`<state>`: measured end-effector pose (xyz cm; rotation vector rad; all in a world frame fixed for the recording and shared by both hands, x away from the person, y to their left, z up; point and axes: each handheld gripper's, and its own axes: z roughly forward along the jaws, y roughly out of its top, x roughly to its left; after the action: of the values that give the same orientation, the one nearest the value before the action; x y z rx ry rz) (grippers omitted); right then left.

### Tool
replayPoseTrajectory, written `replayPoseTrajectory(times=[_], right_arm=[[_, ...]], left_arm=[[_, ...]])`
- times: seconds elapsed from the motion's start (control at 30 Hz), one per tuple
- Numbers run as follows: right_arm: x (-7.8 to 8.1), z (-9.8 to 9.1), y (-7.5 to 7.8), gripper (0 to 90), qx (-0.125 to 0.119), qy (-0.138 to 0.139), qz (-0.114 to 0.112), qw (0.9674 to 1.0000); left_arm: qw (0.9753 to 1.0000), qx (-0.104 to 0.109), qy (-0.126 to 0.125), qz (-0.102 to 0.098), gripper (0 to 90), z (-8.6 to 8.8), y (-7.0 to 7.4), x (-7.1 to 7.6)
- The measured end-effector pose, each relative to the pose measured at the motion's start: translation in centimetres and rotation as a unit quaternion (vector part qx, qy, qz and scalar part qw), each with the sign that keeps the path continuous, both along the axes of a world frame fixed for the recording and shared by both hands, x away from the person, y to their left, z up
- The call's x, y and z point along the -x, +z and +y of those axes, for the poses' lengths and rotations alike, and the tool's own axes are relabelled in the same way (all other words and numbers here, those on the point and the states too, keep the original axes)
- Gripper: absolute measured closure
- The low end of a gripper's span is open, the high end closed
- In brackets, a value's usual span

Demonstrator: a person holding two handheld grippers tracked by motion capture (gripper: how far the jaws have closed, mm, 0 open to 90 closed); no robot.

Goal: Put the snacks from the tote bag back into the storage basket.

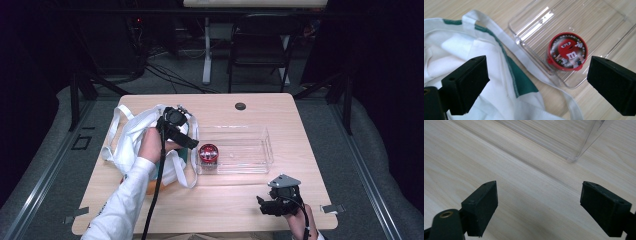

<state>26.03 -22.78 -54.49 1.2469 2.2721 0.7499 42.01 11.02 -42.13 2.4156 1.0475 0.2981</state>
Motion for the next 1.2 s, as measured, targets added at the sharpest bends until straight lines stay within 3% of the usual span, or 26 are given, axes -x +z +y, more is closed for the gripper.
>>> replayPoseTrajectory(times=[0.37, 0.6, 0.77, 1.2], right_arm=[[0.0, 0.0, 0.0, 14.1, 0.0, -0.001, 0.0, 1.0], [0.1, 0.0, 0.1, 14.2, 0.0, 0.0, 0.001, 1.0], [0.0, 0.0, 0.0, 14.2, -0.002, 0.001, -0.002, 1.0], [0.2, 0.1, 0.0, 14.2, 0.005, -0.001, 0.001, 1.0]], left_arm=[[0.9994, 0.009, 0.033, -0.01, 0.5, 4.4, 0.0, 1.2], [0.9983, 0.015, 0.055, -0.008, 0.5, 7.3, -1.1, 2.1], [0.9978, 0.008, 0.066, -0.002, 0.5, 8.2, -2.0, 2.1], [0.9966, 0.01, 0.08, -0.013, 0.5, 9.5, -3.2, 2.8]])
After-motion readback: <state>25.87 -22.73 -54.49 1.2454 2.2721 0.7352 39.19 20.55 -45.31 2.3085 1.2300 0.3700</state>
